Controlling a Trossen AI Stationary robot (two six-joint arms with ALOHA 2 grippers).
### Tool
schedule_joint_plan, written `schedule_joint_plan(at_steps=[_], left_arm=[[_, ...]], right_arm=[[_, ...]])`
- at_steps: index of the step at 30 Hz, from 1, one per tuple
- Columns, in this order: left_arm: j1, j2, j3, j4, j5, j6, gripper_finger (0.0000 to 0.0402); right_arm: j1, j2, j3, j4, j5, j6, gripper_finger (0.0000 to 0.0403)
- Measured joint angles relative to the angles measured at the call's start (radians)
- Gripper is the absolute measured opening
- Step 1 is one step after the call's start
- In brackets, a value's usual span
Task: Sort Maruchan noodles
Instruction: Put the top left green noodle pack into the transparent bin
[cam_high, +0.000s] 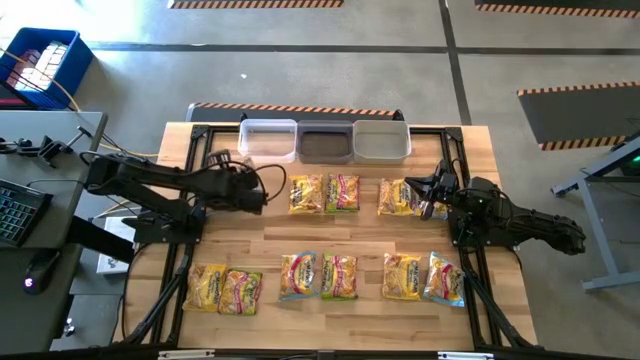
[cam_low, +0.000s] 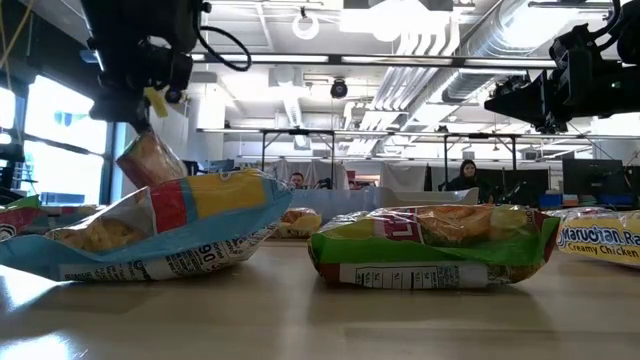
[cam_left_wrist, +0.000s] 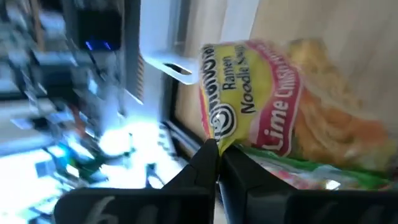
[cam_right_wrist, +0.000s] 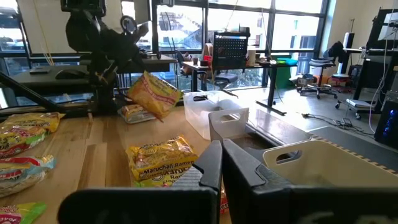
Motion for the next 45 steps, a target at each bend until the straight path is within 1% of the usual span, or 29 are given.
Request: schedule_joint_plan(at_steps=[5, 9, 12, 15, 20, 22, 25, 29, 32, 35, 38, 43, 45], left_arm=[[-0.032, 0.039, 0.001, -0.021, 0.021, -0.190, 0.0000], [-0.061, 0.126, 0.001, -0.082, 0.023, -0.322, 0.0000], [-0.069, 0.204, 0.001, -0.169, 0.032, -0.483, 0.0000], [-0.078, 0.262, 0.000, -0.201, 0.095, -0.588, 0.0000], [-0.122, 0.277, 0.000, -0.137, 0.258, -0.624, 0.0000], [-0.128, 0.264, 0.000, -0.104, 0.332, -0.644, 0.0004], [-0.121, 0.238, 0.001, -0.055, 0.395, -0.624, 0.0019], [-0.096, 0.199, 0.001, -0.014, 0.489, -0.584, 0.0053], [-0.092, 0.161, 0.001, -0.011, 0.538, -0.564, 0.0083], [-0.090, 0.105, 0.001, -0.011, 0.565, -0.550, 0.0111], [-0.083, 0.030, 0.001, -0.015, 0.593, -0.569, 0.0134], [-0.060, -0.132, 0.001, -0.009, 0.606, -0.665, 0.0158], [-0.033, -0.201, -0.004, -0.006, 0.619, -0.713, 0.0164]], right_arm=[[0.000, 0.002, 0.000, 0.000, 0.000, 0.000, 0.0000], [0.000, 0.001, 0.000, 0.000, 0.000, 0.000, 0.0000], [0.000, 0.001, 0.000, 0.000, 0.000, 0.000, 0.0000], [0.000, 0.001, 0.000, 0.000, 0.000, 0.000, 0.0000], [0.000, 0.001, 0.000, 0.000, 0.000, 0.000, 0.0000], [0.000, 0.001, 0.000, 0.000, 0.000, 0.000, 0.0000], [0.000, 0.001, 0.000, 0.000, 0.000, 0.000, 0.0000], [0.000, 0.001, 0.000, 0.000, 0.000, 0.000, 0.0000], [0.000, 0.001, 0.000, 0.000, 0.000, 0.000, 0.0000], [0.000, 0.001, 0.000, 0.000, 0.000, 0.000, 0.0000], [0.000, 0.001, 0.000, 0.000, 0.000, 0.000, 0.0000], [0.000, 0.001, 0.000, 0.000, 0.000, 0.000, 0.0000], [0.000, 0.001, 0.000, 0.000, 0.000, 0.000, 0.0000]])
